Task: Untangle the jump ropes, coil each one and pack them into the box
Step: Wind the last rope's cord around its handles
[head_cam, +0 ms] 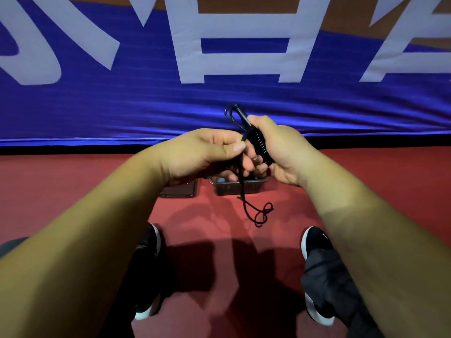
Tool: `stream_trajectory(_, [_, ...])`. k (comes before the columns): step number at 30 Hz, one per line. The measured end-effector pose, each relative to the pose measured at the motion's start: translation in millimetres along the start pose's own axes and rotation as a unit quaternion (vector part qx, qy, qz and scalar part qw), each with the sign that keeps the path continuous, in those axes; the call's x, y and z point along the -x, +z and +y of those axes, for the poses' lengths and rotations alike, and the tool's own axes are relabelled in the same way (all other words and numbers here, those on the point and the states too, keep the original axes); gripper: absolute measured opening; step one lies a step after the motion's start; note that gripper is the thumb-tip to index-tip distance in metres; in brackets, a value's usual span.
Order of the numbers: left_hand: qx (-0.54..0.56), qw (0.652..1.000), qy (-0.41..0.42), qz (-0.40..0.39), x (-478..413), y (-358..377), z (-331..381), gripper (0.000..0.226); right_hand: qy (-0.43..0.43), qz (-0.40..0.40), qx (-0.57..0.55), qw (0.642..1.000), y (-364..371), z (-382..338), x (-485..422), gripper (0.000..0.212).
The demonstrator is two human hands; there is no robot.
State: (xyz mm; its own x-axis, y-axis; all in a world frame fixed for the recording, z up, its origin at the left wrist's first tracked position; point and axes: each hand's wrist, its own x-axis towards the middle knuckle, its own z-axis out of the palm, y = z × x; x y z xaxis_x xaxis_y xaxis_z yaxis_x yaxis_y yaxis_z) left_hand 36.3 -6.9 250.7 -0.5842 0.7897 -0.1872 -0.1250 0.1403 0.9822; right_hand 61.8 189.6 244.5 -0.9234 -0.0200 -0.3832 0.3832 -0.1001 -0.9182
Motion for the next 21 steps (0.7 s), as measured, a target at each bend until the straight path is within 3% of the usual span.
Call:
stream_trajectory(6, [0.007, 0.999, -0.01, -0.03, 11.6, 2.1, 4.0, 0.018, 0.023, -0.071, -0.005, 0.997, 0.1, -2.7, 8.4, 0.043])
stream_trajectory(10, [-0.108, 0.984, -0.108, 0.09, 10.8, 8.5, 3.6, 0.021, 0.046, -0.068, -0.021, 0.996, -4.5, -3.5, 11.2, 0.032])
stream_trajectory(15, [-0.241, 0.946, -0.125, 0.179, 4.2, 20.1, -7.4, 0.022, 0.057, -0.092, 0.022, 0.994, -4.9, -0.2, 14.3, 0.032])
stream_trajectory(18, [-0.192, 0.956, -0.1, 0.2, -0.4, 18.1, -17.6, 0.031, 0.05, -0.074, 0.015, 0.996, -4.1, -2.0, 12.5, 0.025])
stream_trajectory(21, [-0.102, 0.978, -0.088, 0.157, 1.1, 11.0, -22.4, 0.032, 0.051, -0.075, -0.007, 0.996, -5.5, -3.8, 12.1, 0.026])
